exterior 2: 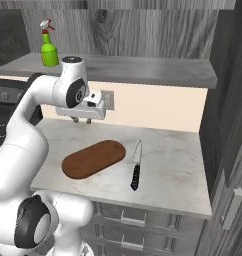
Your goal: Move the cutting board and knife to the sink. Then move spray from the cabinet to the counter.
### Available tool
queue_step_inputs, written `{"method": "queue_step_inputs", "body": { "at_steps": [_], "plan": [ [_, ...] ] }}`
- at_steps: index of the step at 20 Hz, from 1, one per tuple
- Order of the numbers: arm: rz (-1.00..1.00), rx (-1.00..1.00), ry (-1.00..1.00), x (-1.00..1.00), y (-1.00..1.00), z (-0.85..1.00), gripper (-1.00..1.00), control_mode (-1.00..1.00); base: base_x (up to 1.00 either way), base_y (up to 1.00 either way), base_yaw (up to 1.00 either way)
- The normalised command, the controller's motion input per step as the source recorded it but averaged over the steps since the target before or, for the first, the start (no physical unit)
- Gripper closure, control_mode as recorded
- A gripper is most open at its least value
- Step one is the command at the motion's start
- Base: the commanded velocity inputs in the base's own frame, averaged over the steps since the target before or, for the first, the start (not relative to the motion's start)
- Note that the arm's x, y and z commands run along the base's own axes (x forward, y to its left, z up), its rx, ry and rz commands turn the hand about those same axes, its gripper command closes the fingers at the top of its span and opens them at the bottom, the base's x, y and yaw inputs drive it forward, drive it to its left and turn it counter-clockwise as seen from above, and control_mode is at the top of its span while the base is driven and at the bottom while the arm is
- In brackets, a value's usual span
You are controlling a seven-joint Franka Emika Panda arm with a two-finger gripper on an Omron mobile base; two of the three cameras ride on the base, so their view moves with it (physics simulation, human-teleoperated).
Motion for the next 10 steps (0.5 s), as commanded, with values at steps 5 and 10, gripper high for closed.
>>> {"method": "queue_step_inputs", "body": {
  "at_steps": [5, 10],
  "plan": [
    [0.00, 0.00, -0.05, -0.31, -0.01, 0.00, -1.00, -1.00, 0.00, 0.00, 0.00],
    [0.00, 0.00, -0.18, -0.81, -0.01, 0.00, -1.00, -1.00, 0.00, 0.00, 0.00]
  ]
}}
